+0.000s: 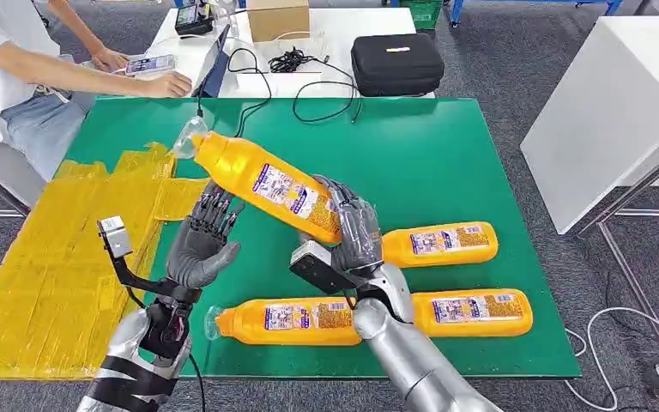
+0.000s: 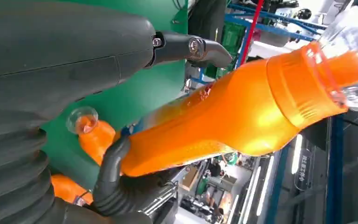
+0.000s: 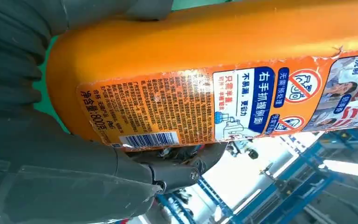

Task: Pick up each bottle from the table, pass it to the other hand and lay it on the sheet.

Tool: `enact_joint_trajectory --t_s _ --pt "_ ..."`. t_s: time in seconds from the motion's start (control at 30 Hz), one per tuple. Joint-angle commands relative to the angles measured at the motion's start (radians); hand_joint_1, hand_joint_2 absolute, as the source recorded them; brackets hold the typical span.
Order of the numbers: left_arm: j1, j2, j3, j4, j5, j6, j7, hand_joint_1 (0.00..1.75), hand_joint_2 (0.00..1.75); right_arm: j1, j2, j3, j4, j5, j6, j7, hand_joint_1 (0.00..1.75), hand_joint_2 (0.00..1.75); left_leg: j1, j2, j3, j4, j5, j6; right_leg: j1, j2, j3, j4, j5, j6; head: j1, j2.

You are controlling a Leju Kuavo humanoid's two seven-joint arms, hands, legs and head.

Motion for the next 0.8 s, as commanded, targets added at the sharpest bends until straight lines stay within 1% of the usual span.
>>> enact_joint_trajectory --t_s 0.03,0.07,0.1,0.2,0.23,0.27,0.33,0.37,0.4,0.43,0.47,0.53,0.57,0.73,0.77,0.8 --pt "-0.040 0.018 -0.034 0.052 0.021 0.007 0.015 0.00 1.75 -0.015 -0.003 0.078 0.017 0.013 -0.012 -0.012 1.75 1.75 0.001 0.000 0.003 0.000 -0.001 -0.001 0.001 -0.001 0.003 -0.001 -0.001 -0.001 0.000 0.000" --pt "-0.041 0.017 -0.035 0.055 0.023 0.009 0.016 0.00 1.75 -0.015 0.000 0.086 0.022 0.019 -0.016 -0.011 1.75 1.75 0.001 -0.001 0.004 0.000 -0.002 -0.001 0.002 -0.002 0.005 -0.001 -0.002 -0.001 0.000 0.000" --pt "-0.042 0.016 -0.035 0.060 0.026 0.011 0.017 0.00 1.75 -0.014 0.003 0.094 0.027 0.025 -0.018 -0.010 1.75 1.75 0.001 0.000 0.003 0.000 -0.001 -0.001 0.001 -0.001 0.003 -0.001 -0.001 -0.001 0.000 0.000" --pt "-0.043 0.016 -0.036 0.062 0.027 0.011 0.018 0.00 1.75 -0.014 0.005 0.097 0.031 0.027 -0.019 -0.009 1.75 1.75 0.001 0.000 0.004 0.000 -0.002 -0.001 0.001 -0.001 0.004 -0.001 -0.002 -0.001 0.000 0.000" --pt "-0.044 0.016 -0.036 0.069 0.028 0.013 0.018 0.00 1.75 -0.013 0.007 0.108 0.039 0.034 -0.023 -0.010 1.75 1.75 0.000 0.000 0.002 -0.001 0.000 0.000 0.000 -0.001 0.002 0.000 -0.001 -0.001 0.000 0.000" --pt "-0.044 0.015 -0.035 0.072 0.031 0.015 0.018 0.00 1.75 -0.014 0.008 0.113 0.044 0.037 -0.025 -0.008 1.75 1.75 0.001 -0.001 0.004 0.000 -0.002 -0.001 0.001 -0.002 0.005 -0.001 -0.002 -0.001 0.000 0.000" --pt "-0.047 0.015 -0.035 0.080 0.033 0.018 0.019 0.00 1.75 -0.016 0.010 0.129 0.060 0.046 -0.024 -0.004 1.75 1.75 0.000 0.000 0.002 -0.001 0.000 0.000 0.000 -0.001 0.001 0.000 0.000 -0.001 0.000 0.000" --pt "-0.048 0.013 -0.034 0.084 0.042 0.019 0.020 0.00 1.75 -0.019 0.011 0.145 0.077 0.062 -0.028 0.003 1.75 1.75 0.001 0.000 0.004 -0.001 -0.001 -0.001 0.001 -0.001 0.005 -0.001 -0.001 -0.001 0.000 0.000" --pt "-0.049 0.013 -0.034 0.086 0.042 0.019 0.020 0.00 1.75 -0.018 0.013 0.149 0.081 0.065 -0.030 0.004 1.75 1.75 0.001 0.000 0.003 -0.001 -0.001 0.000 0.001 -0.001 0.003 -0.001 -0.001 -0.001 0.000 0.000" --pt "-0.049 0.013 -0.034 0.086 0.042 0.019 0.020 0.00 1.75 -0.018 0.013 0.149 0.081 0.065 -0.030 0.004 1.75 1.75 0.000 0.000 0.002 -0.001 0.000 0.000 0.000 -0.001 0.002 -0.001 0.000 -0.001 0.000 0.000" --pt "-0.049 0.013 -0.034 0.086 0.042 0.019 0.020 0.00 1.75 -0.018 0.013 0.149 0.081 0.065 -0.030 0.004 1.75 1.75 0.001 0.000 0.004 -0.001 -0.001 -0.001 0.001 -0.001 0.005 -0.001 -0.001 -0.001 0.000 0.000" --pt "-0.049 0.013 -0.034 0.086 0.042 0.019 0.020 0.00 1.75 -0.018 0.013 0.149 0.081 0.065 -0.030 0.004 1.75 1.75 0.000 -0.001 0.002 -0.001 0.000 0.000 0.000 -0.001 0.002 -0.001 -0.001 -0.001 0.000 0.000" --pt "-0.049 0.013 -0.034 0.086 0.042 0.019 0.020 0.00 1.75 -0.018 0.013 0.149 0.081 0.065 -0.030 0.004 1.75 1.75 0.001 -0.001 0.004 -0.001 -0.001 -0.001 0.001 -0.002 0.004 -0.001 -0.001 -0.001 0.000 0.000" --pt "-0.049 0.013 -0.034 0.086 0.042 0.019 0.020 0.00 1.75 -0.018 0.013 0.149 0.081 0.065 -0.030 0.004 1.75 1.75 0.000 0.000 0.002 -0.001 0.000 0.000 0.000 -0.001 0.002 -0.001 -0.001 -0.001 0.000 0.000" --pt "-0.049 0.013 -0.034 0.086 0.042 0.019 0.020 0.00 1.75 -0.018 0.013 0.149 0.081 0.065 -0.030 0.004 1.75 1.75 0.001 -0.001 0.004 -0.001 -0.001 -0.001 0.001 -0.002 0.005 -0.001 -0.001 -0.001 0.000 0.000" --pt "-0.049 0.013 -0.034 0.086 0.042 0.019 0.020 0.00 1.75 -0.018 0.013 0.149 0.081 0.065 -0.030 0.004 1.75 1.75 0.000 -0.001 0.002 -0.001 -0.001 0.000 0.001 -0.001 0.003 -0.001 -0.001 -0.001 0.000 0.000"
